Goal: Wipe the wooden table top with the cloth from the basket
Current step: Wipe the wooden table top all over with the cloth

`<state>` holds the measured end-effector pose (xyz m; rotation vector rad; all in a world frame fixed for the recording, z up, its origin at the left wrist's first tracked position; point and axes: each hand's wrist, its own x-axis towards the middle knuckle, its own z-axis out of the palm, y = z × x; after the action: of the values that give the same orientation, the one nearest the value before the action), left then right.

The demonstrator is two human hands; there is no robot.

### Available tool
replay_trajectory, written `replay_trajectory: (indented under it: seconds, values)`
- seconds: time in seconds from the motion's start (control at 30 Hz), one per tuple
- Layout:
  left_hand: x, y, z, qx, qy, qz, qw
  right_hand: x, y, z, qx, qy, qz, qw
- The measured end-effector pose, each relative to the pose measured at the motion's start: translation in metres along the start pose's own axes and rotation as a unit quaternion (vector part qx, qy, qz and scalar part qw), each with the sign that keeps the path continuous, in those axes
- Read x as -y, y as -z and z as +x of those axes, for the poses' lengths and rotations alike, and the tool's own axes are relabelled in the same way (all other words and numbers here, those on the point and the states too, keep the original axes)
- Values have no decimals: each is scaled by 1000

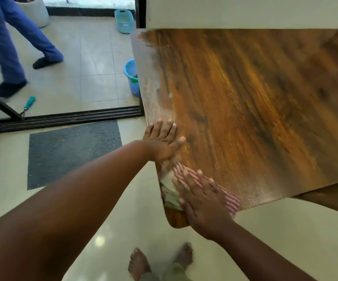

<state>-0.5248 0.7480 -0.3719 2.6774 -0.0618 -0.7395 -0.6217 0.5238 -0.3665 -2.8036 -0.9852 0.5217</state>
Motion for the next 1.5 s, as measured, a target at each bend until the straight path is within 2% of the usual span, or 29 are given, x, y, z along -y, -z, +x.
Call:
replay_trajectory:
  seconds: [0.07,0.17,0.23,0.4,0.47,0.53,0.67,0.77,0.87,1.0,1.2,1.37,1.5]
  values:
    - [-2,6,2,30,18,-20,999,11,7,35,-7,16,-8,1000]
    - [-4,8,3,29,31,-36,998,19,16,66,0,40,-15,999]
    - [-4,8,3,33,29,-38,998,17,17,62,6,62,-9,998]
    - [-3,10,1,39,25,-42,998,2,5,10,52,190,-3,980]
    - [-4,8,0,34,21,-43,998,-13,9,8,60,210,-6,976]
    - [-5,6,-4,12,16,-33,999,-29,18,22,64,187,13,980]
    - [-1,5,-16,-77,-4,-11,997,-68,44,78,1,93,17,996]
    - [6,10,-18,-104,-17,35,994,-87,63,137,-22,58,2,998]
    - [14,11,-12,-122,16,68,990,-83,72,176,-21,40,4,999]
    - [31,15,-3,-150,81,87,981,-72,65,159,-33,52,17,998]
    - [51,38,31,-174,132,31,975,-10,37,98,33,181,18,983]
    - [76,69,67,-180,116,29,976,-9,42,104,41,168,24,985]
    - [93,91,79,-217,72,-25,973,-1,48,131,41,120,19,992]
